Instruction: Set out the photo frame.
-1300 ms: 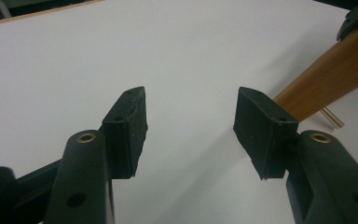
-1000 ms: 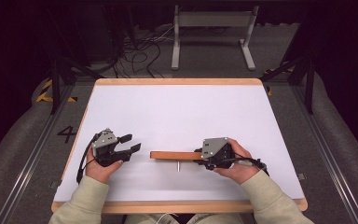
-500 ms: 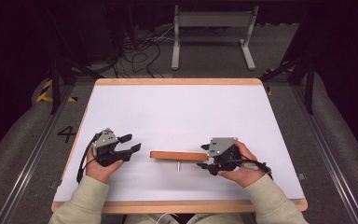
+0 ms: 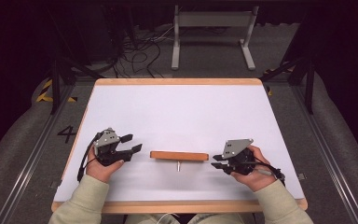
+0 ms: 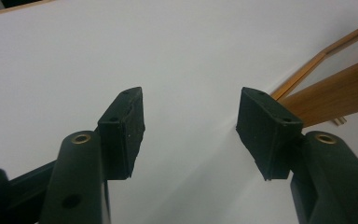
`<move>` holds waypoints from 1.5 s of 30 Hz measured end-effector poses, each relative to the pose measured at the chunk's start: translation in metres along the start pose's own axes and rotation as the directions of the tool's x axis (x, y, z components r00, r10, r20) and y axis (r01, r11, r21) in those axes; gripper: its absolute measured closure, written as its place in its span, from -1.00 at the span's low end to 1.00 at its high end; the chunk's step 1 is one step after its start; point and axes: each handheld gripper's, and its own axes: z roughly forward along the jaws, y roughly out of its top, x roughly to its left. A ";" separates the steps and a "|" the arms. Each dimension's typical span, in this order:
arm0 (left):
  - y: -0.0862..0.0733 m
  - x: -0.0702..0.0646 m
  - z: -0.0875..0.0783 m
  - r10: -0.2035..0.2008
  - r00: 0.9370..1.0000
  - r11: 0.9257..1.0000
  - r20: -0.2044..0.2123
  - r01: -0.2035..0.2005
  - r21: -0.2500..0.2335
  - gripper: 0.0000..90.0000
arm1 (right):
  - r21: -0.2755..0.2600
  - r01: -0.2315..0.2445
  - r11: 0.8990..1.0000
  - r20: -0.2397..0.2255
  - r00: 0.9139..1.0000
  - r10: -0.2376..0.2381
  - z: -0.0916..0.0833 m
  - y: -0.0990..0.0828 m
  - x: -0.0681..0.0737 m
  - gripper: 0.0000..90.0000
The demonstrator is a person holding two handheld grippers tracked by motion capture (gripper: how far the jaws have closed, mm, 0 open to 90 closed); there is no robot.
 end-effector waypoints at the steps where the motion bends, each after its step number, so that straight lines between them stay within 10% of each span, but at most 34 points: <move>1: 0.000 0.000 0.000 -0.001 1.000 1.000 0.003 0.001 0.003 -0.07 | 0.001 -0.005 1.000 -0.015 1.000 0.005 0.000 -0.001 0.000 0.79; 22: -0.003 -0.001 0.005 -0.010 1.000 0.999 0.011 0.010 0.037 -0.12 | -0.010 -0.027 1.000 -0.130 0.991 0.026 0.031 -0.008 0.007 1.00; 45: -0.003 -0.001 0.005 -0.007 1.000 0.999 0.020 0.006 0.045 -0.06 | -0.029 -0.091 0.995 -0.070 0.994 0.088 0.045 0.000 -0.005 1.00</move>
